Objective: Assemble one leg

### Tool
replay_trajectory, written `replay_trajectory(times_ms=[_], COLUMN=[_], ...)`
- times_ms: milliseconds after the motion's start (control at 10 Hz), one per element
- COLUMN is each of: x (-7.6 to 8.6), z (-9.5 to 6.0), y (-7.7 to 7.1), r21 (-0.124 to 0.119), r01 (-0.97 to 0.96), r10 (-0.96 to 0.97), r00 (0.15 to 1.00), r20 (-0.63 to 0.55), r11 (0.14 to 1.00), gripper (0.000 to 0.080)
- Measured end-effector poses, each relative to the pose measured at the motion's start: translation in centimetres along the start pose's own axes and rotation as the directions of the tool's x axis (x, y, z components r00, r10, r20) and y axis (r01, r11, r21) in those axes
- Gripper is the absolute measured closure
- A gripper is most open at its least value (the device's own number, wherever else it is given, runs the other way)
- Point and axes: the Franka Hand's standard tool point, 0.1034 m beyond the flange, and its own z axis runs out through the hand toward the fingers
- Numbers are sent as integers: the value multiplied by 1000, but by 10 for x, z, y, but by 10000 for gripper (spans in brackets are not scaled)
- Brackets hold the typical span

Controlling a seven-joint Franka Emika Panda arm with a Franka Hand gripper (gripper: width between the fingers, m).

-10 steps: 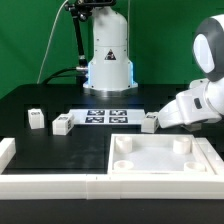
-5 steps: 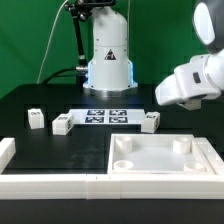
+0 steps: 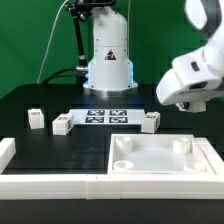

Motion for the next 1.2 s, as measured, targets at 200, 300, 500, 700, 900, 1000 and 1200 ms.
replay_trajectory(times_ms=[200, 300, 500, 700, 900, 1000, 1200], x=[9, 18, 15, 20, 23, 27, 39], z=[-24, -42, -32, -34, -54, -69, -86], y=[20, 26, 25, 26, 50, 66, 71], r21=[5, 5, -10, -15, 22, 36, 76], r01=[28, 26, 26, 23, -21, -45, -62], r10=[-26, -24, -28, -27, 30, 58, 96], r00=[986, 960, 911, 831, 758, 747, 780], r20=[-165, -278, -412, -555, -652, -662, -619], r11=[1000, 1000, 1000, 1000, 1000, 998, 995], gripper=[509, 509, 509, 509, 509, 509, 509])
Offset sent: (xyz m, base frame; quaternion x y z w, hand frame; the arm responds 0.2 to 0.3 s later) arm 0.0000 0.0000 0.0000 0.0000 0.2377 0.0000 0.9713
